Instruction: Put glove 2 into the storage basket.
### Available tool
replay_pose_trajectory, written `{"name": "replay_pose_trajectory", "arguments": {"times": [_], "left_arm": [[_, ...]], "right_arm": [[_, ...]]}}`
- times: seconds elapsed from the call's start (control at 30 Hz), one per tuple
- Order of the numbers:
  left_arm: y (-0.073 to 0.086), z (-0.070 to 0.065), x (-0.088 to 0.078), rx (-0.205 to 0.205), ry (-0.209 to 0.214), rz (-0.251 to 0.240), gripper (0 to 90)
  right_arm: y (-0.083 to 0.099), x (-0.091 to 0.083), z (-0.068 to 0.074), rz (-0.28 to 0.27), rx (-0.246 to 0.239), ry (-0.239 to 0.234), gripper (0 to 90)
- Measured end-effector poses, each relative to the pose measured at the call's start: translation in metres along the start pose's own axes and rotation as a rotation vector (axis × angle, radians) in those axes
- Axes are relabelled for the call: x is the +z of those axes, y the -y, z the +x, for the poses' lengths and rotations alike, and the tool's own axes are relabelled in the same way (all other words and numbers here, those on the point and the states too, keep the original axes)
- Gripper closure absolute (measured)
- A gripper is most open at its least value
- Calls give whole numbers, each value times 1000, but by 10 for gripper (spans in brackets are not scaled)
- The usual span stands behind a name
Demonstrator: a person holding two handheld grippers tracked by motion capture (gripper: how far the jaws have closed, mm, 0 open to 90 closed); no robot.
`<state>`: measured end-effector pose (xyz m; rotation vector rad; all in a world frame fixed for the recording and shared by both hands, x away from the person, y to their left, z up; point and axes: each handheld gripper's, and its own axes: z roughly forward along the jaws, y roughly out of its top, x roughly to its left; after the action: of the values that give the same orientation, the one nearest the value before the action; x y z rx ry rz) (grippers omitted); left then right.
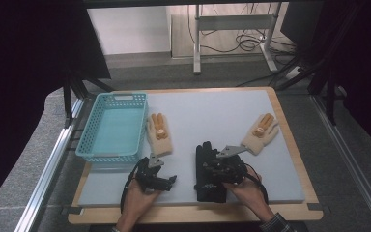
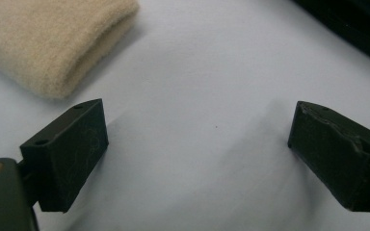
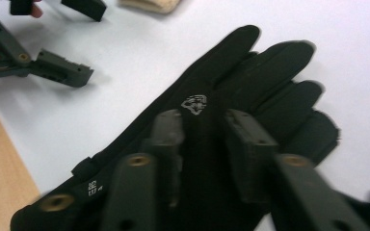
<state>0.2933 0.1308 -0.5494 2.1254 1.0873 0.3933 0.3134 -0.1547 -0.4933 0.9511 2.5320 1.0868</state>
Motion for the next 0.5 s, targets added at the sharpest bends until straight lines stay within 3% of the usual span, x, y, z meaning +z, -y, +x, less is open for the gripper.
{"name": "replay_pose_trajectory", "arguments": {"times": [0.03,0.2,0.33,0.5], "left_arm": [[0,0,0,1,-1,1,70],[0,0,0,1,-1,1,70],[0,0,0,4,0,5,70],[0,0,0,4,0,5,70]], "right_arm": [[-1,-3,-2,-18,2,4,517],[-3,-13,-12,-45,-6,28,496],[8,-19,-26,-50,17,39,664],[19,-18,-25,-41,14,33,742]]}}
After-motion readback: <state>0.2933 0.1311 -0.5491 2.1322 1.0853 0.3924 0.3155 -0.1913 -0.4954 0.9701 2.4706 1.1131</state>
